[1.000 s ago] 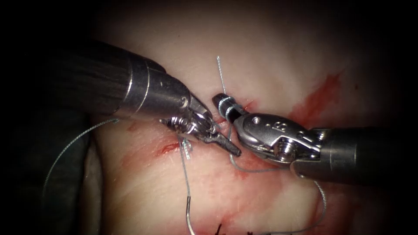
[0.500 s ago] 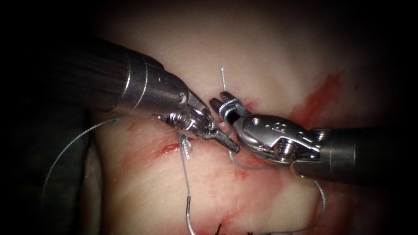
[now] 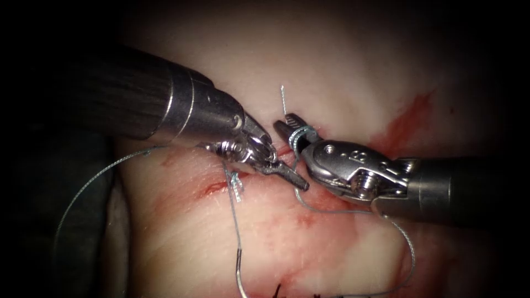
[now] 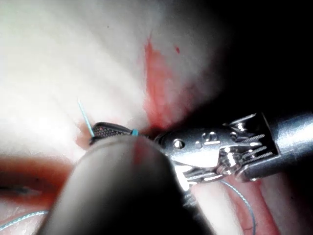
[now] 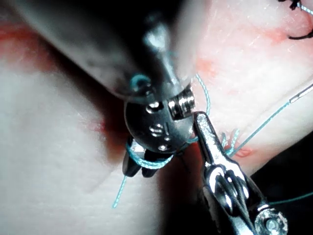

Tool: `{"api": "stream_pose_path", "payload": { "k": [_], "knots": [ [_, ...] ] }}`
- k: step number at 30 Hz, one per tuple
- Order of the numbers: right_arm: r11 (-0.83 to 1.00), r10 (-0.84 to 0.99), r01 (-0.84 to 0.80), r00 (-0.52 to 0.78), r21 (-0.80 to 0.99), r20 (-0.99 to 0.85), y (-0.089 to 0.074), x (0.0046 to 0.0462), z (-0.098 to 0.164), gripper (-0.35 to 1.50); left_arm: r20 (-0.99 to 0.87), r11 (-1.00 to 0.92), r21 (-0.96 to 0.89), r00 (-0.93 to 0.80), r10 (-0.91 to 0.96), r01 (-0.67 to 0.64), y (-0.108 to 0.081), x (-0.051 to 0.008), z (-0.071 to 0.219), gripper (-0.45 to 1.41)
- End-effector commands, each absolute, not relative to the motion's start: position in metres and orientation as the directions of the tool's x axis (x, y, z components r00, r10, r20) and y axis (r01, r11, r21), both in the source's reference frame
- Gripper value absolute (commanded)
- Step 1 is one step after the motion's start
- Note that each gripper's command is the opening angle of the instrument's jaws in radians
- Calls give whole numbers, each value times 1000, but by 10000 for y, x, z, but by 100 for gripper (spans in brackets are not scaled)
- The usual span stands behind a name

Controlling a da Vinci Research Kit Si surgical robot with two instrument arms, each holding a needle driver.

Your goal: Wound Closure

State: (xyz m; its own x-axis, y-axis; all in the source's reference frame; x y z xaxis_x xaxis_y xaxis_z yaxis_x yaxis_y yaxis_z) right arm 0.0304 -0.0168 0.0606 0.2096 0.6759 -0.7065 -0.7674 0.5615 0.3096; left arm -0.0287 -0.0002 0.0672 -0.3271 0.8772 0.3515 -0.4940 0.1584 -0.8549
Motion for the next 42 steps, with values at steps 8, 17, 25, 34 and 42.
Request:
{"api": "stream_pose_path", "payload": {
  "k": [8,17,25,34,42],
  "knots": [
    [554,679,-774,208,306,-705,-162,315,612,21,354,163,-853,-320,879,-495,1,-291,679,-45],
    [548,680,-780,205,302,-704,-158,318,615,32,359,169,-851,-317,878,-497,1,-291,679,-45],
    [539,681,-790,204,293,-703,-148,323,620,32,359,169,-851,-316,878,-497,0,-291,678,-45],
    [432,748,-824,100,367,-656,-137,328,625,-35,359,169,-851,-315,878,-497,-1,-291,678,-45],
    [465,764,-795,138,390,-630,-147,307,615,-35,372,184,-851,-319,872,-491,-1,-283,670,-45]
  ]
}}
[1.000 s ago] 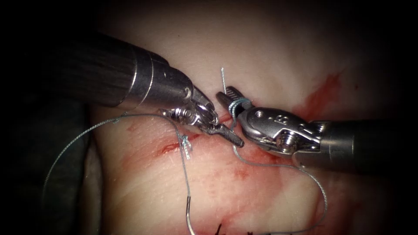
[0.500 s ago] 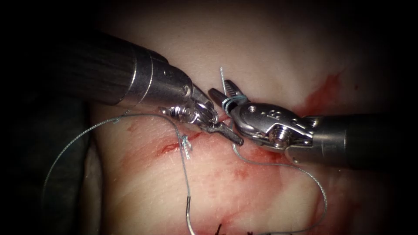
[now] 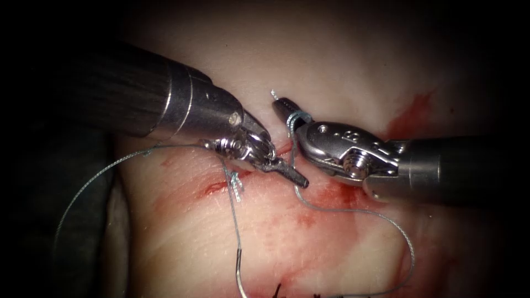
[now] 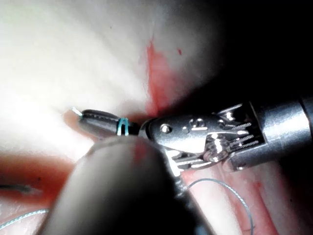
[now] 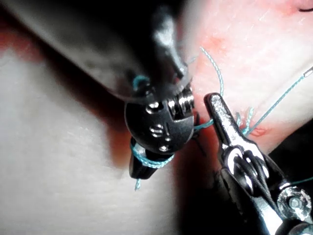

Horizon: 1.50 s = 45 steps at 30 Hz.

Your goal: Wound Closure

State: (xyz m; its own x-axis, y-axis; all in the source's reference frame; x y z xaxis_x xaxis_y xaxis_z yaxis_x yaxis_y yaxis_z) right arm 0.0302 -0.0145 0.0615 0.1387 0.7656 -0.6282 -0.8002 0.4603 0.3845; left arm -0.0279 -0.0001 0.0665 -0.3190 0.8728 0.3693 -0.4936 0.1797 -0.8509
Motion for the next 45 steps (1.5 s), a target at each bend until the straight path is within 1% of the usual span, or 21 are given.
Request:
{"api": "stream_pose_path", "payload": {
  "k": [1,4,7,8,9,10,12,13,18,22,23,27,28,29,31,34,36,39,40,43,45],
  "knots": [
    [473,761,-785,136,400,-634,-150,303,613,-35,379,190,-850,-319,869,-492,-1,-280,667,-45],
    [496,752,-752,123,434,-647,-154,292,607,-35,395,207,-845,-314,863,-493,0,-271,660,-45],
    [549,731,-669,94,501,-675,-160,273,601,-35,412,233,-837,-290,864,-495,5,-254,652,-45],
    [590,726,-599,99,542,-680,-162,264,598,-35,413,239,-836,-278,867,-494,8,-244,650,-45],
    [590,726,-599,99,542,-680,-162,264,598,-35,413,239,-836,-278,867,-494,8,-244,650,-45],
    [640,713,-499,103,584,-694,-164,256,597,-35,420,252,-832,-263,869,-495,10,-233,649,-45],
    [662,705,-450,99,600,-703,-164,253,597,-35,419,254,-831,-258,871,-494,11,-229,649,-45],
    [679,704,-346,58,648,-708,-160,247,595,-35,420,259,-831,-250,873,-492,11,-222,649,-45],
    [699,702,-216,27,681,-712,-152,243,590,-35,420,278,-822,-200,885,-497,17,-216,645,-45],
    [705,698,-202,33,679,-715,-158,245,588,-35,426,311,-811,-136,894,-496,42,-214,642,-45],
    [702,697,-225,23,676,-717,-160,250,587,-35,431,331,-802,-97,897,-498,62,-218,648,-45],
    [681,701,-307,11,665,-713,-163,253,584,-35,440,346,-793,-78,895,-501,75,-221,657,-45],
    [703,664,-384,50,599,-746,-165,253,581,-35,438,350,-791,-64,897,-503,82,-224,663,-45],
    [703,664,-384,50,599,-746,-165,253,581,-35,438,350,-791,-64,897,-503,82,-224,663,-45],
    [759,587,-417,106,501,-802,-166,248,580,-35,439,346,-789,-73,896,-507,94,-227,671,-45],
    [803,535,-390,137,451,-834,-163,243,580,-35,437,343,-788,-72,897,-511,97,-227,675,-45],
    [887,388,-342,195,309,-901,-154,232,579,-35,433,332,-782,-76,898,-527,94,-225,679,-45],
    [917,316,-320,218,239,-923,-149,229,577,-35,433,331,-781,-77,898,-529,94,-224,679,-45],
    [947,219,-287,243,146,-945,-146,226,575,-35,428,322,-780,-81,900,-536,95,-224,679,-45],
    [982,74,-184,250,27,-965,-143,222,572,-35,422,313,-779,-84,903,-543,99,-222,681,-45],
    [988,45,-153,255,6,-966,-142,221,571,-35,421,312,-778,-84,903,-546,99,-222,682,-45]
  ]
}}
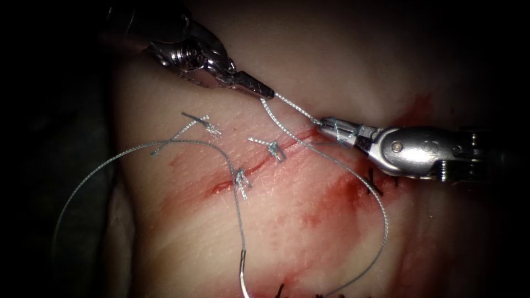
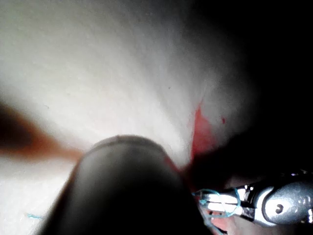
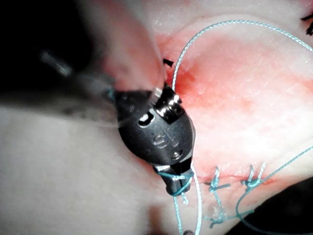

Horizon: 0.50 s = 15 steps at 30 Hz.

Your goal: Wound Closure

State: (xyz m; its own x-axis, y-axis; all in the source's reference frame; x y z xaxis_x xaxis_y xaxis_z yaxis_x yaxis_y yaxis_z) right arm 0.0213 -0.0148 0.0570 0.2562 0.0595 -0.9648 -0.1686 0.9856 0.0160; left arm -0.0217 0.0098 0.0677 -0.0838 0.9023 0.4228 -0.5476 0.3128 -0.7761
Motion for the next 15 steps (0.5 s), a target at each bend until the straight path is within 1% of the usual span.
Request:
{"api": "stream_pose_path", "payload": {
  "k": [1,3,7,8,12,13,15],
  "knots": [
    [992,-25,-113,273,-57,-962,-140,219,571,-35,421,311,-776,-84,903,-548,100,-222,683,-45],
    [990,-124,-33,304,-140,-945,-138,216,570,-35,418,304,-776,-89,904,-553,105,-222,684,-45],
    [970,-240,101,283,-219,-929,-137,214,569,-35,415,298,-769,-86,906,-565,110,-220,686,-45],
    [955,-289,156,271,-254,-918,-136,213,567,-35,414,298,-769,-86,906,-565,111,-219,687,-45],
    [950,-293,190,258,-250,-920,-135,213,565,-35,413,297,-770,-87,906,-565,110,-218,687,-45],
    [966,-229,172,241,-191,-943,-136,212,563,-35,413,296,-770,-88,906,-565,110,-217,688,-45],
    [997,5,74,248,24,-969,-139,213,561,-35,410,294,-769,-84,908,-567,111,-215,688,-45]
  ]
}}
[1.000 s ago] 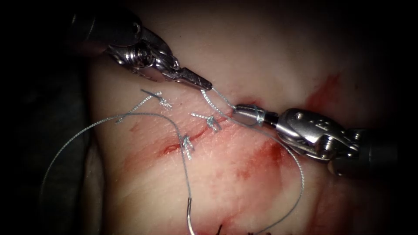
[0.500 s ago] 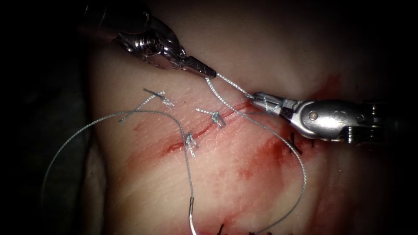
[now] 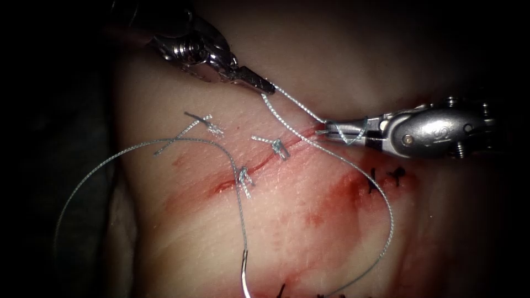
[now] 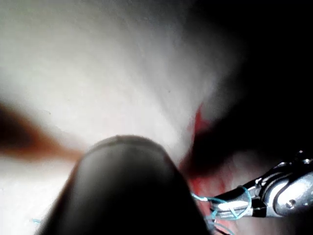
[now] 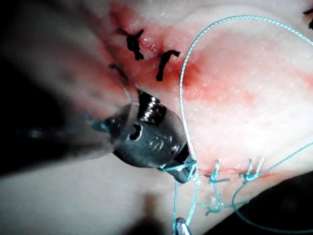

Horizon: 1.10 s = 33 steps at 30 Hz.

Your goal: Wound Closure

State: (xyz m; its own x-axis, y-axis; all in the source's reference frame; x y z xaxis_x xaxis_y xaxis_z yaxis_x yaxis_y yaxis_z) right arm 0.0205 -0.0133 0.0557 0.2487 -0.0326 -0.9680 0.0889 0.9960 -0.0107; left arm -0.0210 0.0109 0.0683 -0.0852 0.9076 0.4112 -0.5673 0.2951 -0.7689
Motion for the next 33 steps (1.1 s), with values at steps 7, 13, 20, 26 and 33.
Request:
{"api": "stream_pose_path", "payload": {
  "k": [7,13,20,26,33],
  "knots": [
    [906,408,1,270,424,-872,-149,212,550,-35,383,262,-784,-106,918,-563,109,-212,688,-45],
    [714,699,-240,296,657,-651,-162,216,539,-35,389,275,-779,-89,917,-564,99,-220,678,-45],
    [612,790,-281,263,739,-553,-169,220,533,-35,373,250,-789,-115,921,-561,100,-226,676,-45],
    [419,908,-349,191,838,-374,-178,230,535,-35,368,237,-794,-132,920,-560,100,-230,676,-45],
    [381,924,-342,165,859,-344,-181,232,528,-35,368,237,-794,-132,920,-560,99,-231,676,-45]
  ]
}}
